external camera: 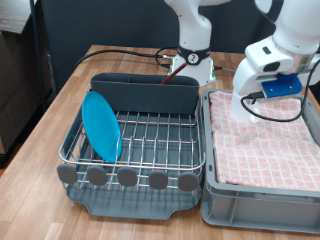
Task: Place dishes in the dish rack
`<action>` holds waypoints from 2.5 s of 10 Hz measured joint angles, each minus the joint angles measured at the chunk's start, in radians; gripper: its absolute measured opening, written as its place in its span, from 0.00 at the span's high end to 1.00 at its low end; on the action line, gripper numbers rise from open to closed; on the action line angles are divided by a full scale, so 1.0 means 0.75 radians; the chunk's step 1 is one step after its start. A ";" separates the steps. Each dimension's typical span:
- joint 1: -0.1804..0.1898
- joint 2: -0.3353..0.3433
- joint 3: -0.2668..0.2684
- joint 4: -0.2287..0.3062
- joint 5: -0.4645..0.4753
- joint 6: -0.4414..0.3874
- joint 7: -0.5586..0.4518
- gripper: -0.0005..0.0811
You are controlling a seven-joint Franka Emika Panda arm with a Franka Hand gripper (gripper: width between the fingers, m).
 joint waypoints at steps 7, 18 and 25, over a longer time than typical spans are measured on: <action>0.000 0.047 0.021 -0.086 -0.086 0.106 0.033 0.01; 0.000 0.055 0.018 -0.194 -0.077 0.222 0.013 0.73; 0.000 -0.010 0.029 -0.150 -0.024 0.067 0.034 0.91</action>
